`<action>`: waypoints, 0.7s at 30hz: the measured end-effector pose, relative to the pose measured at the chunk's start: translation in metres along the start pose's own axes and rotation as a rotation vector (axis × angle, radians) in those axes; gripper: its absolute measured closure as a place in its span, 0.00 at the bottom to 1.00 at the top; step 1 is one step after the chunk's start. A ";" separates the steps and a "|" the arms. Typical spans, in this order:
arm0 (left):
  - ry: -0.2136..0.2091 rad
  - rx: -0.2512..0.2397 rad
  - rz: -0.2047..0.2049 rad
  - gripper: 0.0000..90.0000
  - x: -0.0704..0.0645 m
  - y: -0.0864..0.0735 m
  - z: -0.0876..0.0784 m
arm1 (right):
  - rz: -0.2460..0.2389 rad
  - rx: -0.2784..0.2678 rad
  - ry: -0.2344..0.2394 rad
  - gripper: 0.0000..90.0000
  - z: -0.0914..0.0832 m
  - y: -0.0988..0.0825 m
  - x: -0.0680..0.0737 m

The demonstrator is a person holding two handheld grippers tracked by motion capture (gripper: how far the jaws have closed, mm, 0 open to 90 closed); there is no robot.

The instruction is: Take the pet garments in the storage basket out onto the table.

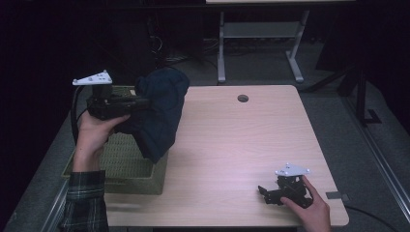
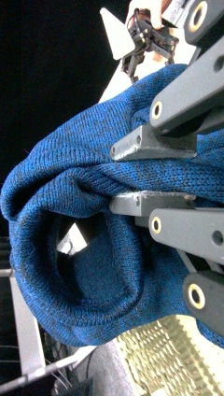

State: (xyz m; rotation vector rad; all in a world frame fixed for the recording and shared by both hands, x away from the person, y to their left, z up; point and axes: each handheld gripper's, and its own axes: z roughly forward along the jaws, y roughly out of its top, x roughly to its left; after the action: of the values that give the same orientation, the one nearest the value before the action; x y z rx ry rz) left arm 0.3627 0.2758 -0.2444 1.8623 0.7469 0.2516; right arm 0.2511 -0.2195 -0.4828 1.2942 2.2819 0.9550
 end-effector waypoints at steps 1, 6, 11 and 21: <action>-0.003 -0.002 0.005 0.84 -0.001 0.002 0.001 | 0.000 0.000 0.000 0.00 0.000 0.000 0.000; -0.023 -0.009 0.021 0.84 -0.009 0.010 0.010 | 0.001 0.000 0.000 0.00 0.000 0.000 0.000; -0.049 -0.017 0.037 0.84 -0.016 0.017 0.019 | 0.000 0.000 0.000 0.00 0.000 0.000 0.000; -0.092 -0.012 0.066 0.84 -0.034 0.031 0.049 | 0.004 0.002 0.000 0.00 0.000 0.000 0.000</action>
State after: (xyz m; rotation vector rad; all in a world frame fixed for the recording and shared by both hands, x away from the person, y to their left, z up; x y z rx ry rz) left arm 0.3723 0.2107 -0.2312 1.8762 0.6206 0.2107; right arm 0.2509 -0.2193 -0.4826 1.2999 2.2818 0.9538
